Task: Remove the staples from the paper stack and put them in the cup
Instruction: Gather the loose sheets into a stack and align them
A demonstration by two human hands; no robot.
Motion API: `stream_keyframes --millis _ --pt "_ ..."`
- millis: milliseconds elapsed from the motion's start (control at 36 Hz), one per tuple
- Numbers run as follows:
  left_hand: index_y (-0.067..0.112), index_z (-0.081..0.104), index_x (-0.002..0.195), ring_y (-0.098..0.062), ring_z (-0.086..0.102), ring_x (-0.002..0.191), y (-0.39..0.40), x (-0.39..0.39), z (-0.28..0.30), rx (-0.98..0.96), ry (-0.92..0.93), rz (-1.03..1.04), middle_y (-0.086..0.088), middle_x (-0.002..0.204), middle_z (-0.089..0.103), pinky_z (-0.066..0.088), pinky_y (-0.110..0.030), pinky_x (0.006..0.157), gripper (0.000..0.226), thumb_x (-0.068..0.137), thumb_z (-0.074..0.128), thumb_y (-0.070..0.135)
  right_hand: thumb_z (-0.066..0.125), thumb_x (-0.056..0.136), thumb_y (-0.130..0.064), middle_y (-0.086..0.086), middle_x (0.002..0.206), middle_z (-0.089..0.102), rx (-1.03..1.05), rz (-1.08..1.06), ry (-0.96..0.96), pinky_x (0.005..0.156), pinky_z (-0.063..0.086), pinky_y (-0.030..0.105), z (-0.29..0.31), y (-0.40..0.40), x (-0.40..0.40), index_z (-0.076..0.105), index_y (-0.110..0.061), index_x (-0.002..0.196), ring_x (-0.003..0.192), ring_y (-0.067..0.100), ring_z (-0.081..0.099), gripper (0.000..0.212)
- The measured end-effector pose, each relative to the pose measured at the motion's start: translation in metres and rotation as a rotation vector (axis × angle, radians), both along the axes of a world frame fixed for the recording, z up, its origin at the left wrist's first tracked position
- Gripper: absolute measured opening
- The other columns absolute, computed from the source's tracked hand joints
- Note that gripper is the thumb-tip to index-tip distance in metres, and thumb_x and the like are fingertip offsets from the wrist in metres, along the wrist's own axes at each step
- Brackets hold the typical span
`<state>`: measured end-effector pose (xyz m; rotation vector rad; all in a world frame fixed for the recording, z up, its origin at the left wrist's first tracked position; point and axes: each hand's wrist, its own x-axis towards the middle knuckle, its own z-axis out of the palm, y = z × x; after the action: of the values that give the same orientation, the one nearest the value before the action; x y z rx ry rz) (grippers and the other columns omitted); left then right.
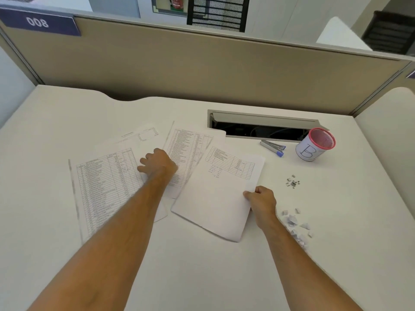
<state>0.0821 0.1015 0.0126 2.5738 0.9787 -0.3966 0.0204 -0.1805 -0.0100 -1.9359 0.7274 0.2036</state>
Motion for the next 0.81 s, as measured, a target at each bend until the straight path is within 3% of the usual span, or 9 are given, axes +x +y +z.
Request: stream_keyframes --millis 111,250,361,472,556,639,722,778,806 --pt "0.006 0.049 0.138 -0.037 0.041 0.136 0.000 0.000 -0.001 0.041 -0.004 -0.028 -0.020 0.146 0.040 0.040 -0.049 0.110 0.067 0.087 0.080 0.038 0.073 0.080 -0.010 0.007 0.073 0.057 -0.005 -0.001 0.001 0.062 0.040 0.031 0.001 0.000 -0.001 0.046 -0.013 0.066 0.066 0.023 0.050 0.031" --pt "0.002 0.048 0.138 -0.037 0.043 0.132 -0.001 0.003 0.000 -0.020 -0.053 -0.021 -0.022 0.143 0.042 0.046 -0.044 0.105 0.060 0.090 0.077 0.026 0.072 0.081 -0.010 0.007 0.073 0.058 -0.015 0.001 -0.003 0.062 0.041 0.032 0.002 0.001 -0.002 0.048 -0.013 0.069 0.067 0.023 0.051 0.027" --pt "0.003 0.043 0.142 -0.037 0.044 0.132 -0.003 0.005 0.003 -0.095 -0.082 0.023 -0.023 0.143 0.043 0.048 -0.045 0.106 0.064 0.089 0.076 0.015 0.072 0.082 -0.010 0.007 0.077 0.063 -0.020 0.004 -0.001 0.063 0.044 0.030 0.003 0.003 -0.003 0.053 -0.011 0.073 0.068 0.024 0.055 0.022" --pt "0.002 0.040 0.144 -0.039 0.045 0.133 -0.004 0.005 0.004 -0.152 -0.098 0.052 -0.023 0.144 0.043 0.052 -0.049 0.105 0.064 0.089 0.073 0.007 0.070 0.084 -0.009 0.005 0.073 0.057 -0.024 0.000 -0.002 0.058 0.040 0.028 0.006 0.004 -0.005 0.046 -0.013 0.069 0.065 0.023 0.050 0.029" --pt "0.001 0.044 0.141 -0.038 0.054 0.128 -0.005 0.005 0.001 -0.199 -0.111 0.063 -0.021 0.139 0.053 0.054 -0.050 0.103 0.057 0.089 0.069 0.004 0.069 0.085 -0.009 0.005 0.072 0.055 -0.030 -0.004 -0.006 0.057 0.038 0.028 0.007 0.006 -0.006 0.044 -0.014 0.068 0.065 0.022 0.049 0.031" --pt "0.002 0.055 0.131 -0.035 0.060 0.120 -0.006 0.002 0.002 -0.175 -0.092 0.037 -0.016 0.129 0.063 0.051 -0.049 0.104 0.042 0.091 0.065 0.007 0.069 0.085 -0.008 0.006 0.075 0.059 -0.026 -0.007 -0.009 0.059 0.041 0.028 0.008 0.007 -0.007 0.049 -0.012 0.073 0.068 0.023 0.052 0.024" --pt "0.005 0.060 0.125 -0.034 0.050 0.126 -0.014 -0.004 0.003 -0.001 -0.041 -0.088 -0.017 0.134 0.055 0.043 -0.046 0.106 0.032 0.095 0.059 0.014 0.067 0.086 -0.005 0.004 0.072 0.056 -0.016 -0.046 -0.034 0.055 0.038 0.026 0.009 0.006 -0.009 0.045 -0.013 0.068 0.065 0.022 0.049 0.029" --pt "0.003 0.055 0.135 -0.038 0.038 0.137 -0.021 -0.010 0.000 0.062 -0.030 -0.174 -0.022 0.148 0.039 0.036 -0.050 0.112 0.045 0.098 0.059 0.028 0.064 0.089 -0.005 0.002 0.073 0.057 -0.036 -0.078 -0.066 0.054 0.037 0.026 0.011 0.004 -0.011 0.050 -0.012 0.070 0.064 0.021 0.051 0.025" --pt "0.000 0.045 0.146 -0.041 0.027 0.147 -0.024 -0.013 -0.004 0.060 -0.026 -0.209 -0.026 0.158 0.027 0.029 -0.054 0.118 0.064 0.099 0.058 0.041 0.063 0.091 -0.005 0.003 0.078 0.060 -0.054 -0.088 -0.082 0.057 0.038 0.026 0.013 0.003 -0.011 0.058 -0.010 0.077 0.068 0.022 0.054 0.015"
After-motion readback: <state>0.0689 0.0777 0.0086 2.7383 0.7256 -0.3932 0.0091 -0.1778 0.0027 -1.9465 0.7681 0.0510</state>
